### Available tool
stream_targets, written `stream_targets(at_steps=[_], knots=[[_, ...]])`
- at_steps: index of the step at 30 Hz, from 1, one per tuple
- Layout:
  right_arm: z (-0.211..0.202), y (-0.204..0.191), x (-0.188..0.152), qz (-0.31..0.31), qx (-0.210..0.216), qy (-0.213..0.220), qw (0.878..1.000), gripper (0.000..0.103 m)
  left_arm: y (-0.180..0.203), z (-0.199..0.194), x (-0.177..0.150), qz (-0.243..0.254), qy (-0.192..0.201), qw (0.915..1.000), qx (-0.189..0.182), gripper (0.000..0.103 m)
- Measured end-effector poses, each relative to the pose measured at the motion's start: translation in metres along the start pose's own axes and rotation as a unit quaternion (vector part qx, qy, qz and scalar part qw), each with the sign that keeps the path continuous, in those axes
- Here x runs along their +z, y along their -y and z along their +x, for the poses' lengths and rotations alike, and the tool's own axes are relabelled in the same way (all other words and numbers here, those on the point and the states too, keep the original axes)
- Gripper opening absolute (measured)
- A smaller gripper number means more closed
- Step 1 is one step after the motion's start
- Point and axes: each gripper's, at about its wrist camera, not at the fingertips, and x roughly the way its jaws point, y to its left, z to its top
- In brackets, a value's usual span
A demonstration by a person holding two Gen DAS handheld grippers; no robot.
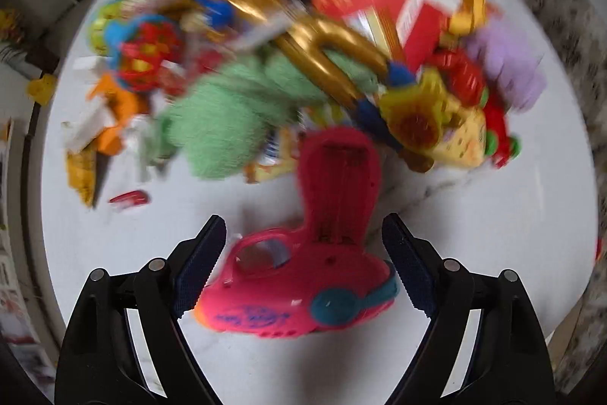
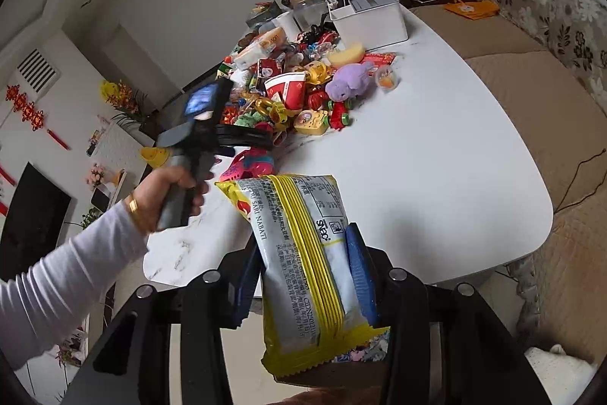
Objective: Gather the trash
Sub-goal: 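Grasp the yellow snack bag with the right tool while the left tool grasps the pink plastic toy, then lower both tools over the cardboard box and release the snack bag and pink toy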
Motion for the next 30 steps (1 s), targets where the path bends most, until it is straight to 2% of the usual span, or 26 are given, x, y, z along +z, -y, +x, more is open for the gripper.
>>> stream_targets(at_steps=[2,4,5,6,10,13,18,22,25,30], knots=[[-0.001,-0.002,-0.001,-0.004,0.002,0.002,1.000,0.043,0.004,0.009,0.001,0.004,-0.009,0.9999,0.012,0.068],[-0.001,-0.002,-0.002,-0.004,0.004,-0.001,1.000,0.043,0.005,0.006,-0.001,0.003,0.000,1.0000,0.002,0.062],[0.000,-0.003,-0.004,-0.003,0.006,-0.002,1.000,0.043,0.005,0.003,-0.002,0.004,0.006,1.0000,-0.001,0.037],[0.000,-0.003,-0.005,-0.004,0.008,-0.004,1.000,0.043,0.002,-0.002,-0.005,-0.007,0.005,0.9999,-0.009,0.035],[0.003,-0.006,-0.008,-0.006,0.015,-0.010,1.000,0.043,-0.014,-0.023,-0.023,-0.017,0.021,0.9981,-0.055,0.034],[0.005,-0.016,-0.008,-0.014,0.026,-0.009,1.000,0.042,-0.040,-0.054,-0.047,-0.039,0.052,0.9931,-0.098,0.034],[0.009,-0.044,-0.004,-0.042,0.038,-0.006,0.998,0.042,-0.072,-0.117,-0.098,-0.056,0.124,0.9836,-0.119,0.034],[0.014,-0.068,-0.003,-0.063,0.049,-0.009,0.997,0.041,-0.099,-0.164,-0.144,-0.072,0.183,0.9740,-0.112,0.034],[0.017,-0.086,-0.005,-0.081,0.052,-0.016,0.995,0.041,-0.114,-0.184,-0.174,-0.081,0.195,0.9692,-0.127,0.034],[0.030,-0.111,-0.024,-0.113,0.054,-0.051,0.991,0.041,-0.124,-0.190,-0.243,-0.088,0.191,0.9690,-0.129,0.034]])
